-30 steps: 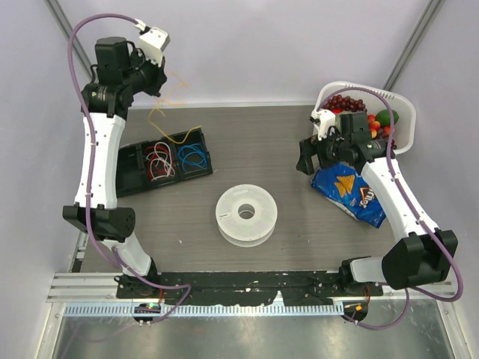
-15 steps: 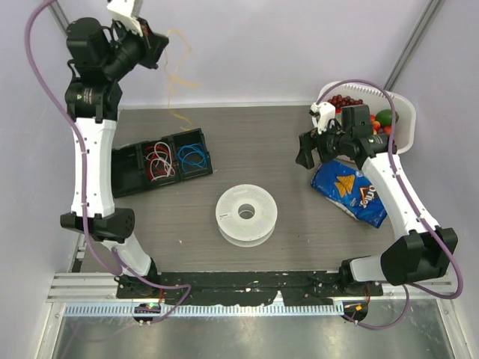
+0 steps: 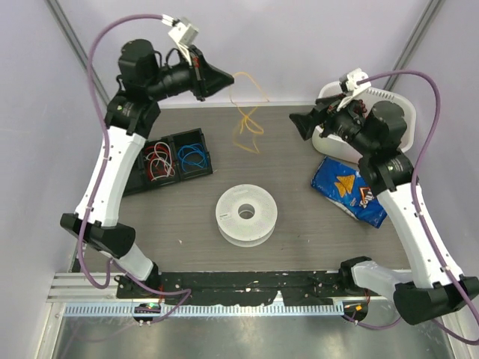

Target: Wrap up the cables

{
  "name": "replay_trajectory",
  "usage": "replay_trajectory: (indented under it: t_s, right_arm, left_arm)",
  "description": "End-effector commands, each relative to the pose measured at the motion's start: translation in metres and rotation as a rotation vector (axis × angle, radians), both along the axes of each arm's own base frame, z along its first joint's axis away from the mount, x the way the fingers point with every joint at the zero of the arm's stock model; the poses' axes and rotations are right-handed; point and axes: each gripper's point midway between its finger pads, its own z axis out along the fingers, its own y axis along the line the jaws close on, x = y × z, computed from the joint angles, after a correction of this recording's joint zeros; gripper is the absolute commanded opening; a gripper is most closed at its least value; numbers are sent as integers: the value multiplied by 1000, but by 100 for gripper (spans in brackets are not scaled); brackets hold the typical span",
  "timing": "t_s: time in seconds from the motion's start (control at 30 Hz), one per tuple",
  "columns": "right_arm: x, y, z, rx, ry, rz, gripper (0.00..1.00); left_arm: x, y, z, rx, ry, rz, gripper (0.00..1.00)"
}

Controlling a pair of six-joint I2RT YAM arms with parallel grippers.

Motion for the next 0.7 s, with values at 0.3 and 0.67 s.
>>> replay_trajectory:
  t_s: [0.3,0.67]
  right_arm:
    - [2,66,55,0,-338,2,92]
    - [48,52,68,-177,-572,-204,31]
  left_arm:
    - [-30,-46,-27,-47,173,-214,0]
    - [-74,-42,-26,-99,227,-347,0]
